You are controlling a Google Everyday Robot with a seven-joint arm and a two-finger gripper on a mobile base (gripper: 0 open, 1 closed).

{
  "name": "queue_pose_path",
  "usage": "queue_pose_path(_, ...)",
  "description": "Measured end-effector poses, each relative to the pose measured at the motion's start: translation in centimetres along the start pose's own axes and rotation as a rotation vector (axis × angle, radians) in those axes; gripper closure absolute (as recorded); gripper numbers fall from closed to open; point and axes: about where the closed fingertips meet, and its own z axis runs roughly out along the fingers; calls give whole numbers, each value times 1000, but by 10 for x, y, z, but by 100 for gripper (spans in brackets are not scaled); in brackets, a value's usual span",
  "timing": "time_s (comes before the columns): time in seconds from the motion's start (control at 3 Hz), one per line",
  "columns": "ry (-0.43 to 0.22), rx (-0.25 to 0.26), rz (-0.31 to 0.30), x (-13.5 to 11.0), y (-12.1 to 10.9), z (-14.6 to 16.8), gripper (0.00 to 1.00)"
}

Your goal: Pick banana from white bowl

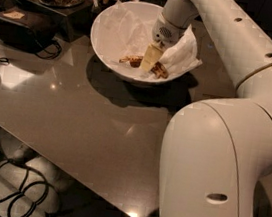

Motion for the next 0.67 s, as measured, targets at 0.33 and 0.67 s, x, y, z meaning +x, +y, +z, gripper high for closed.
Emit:
queue_pose_path(0.33,2,-1,1,0,-1,1,48)
queue_pose_path(0.67,0,-2,2,0,-2,2,48)
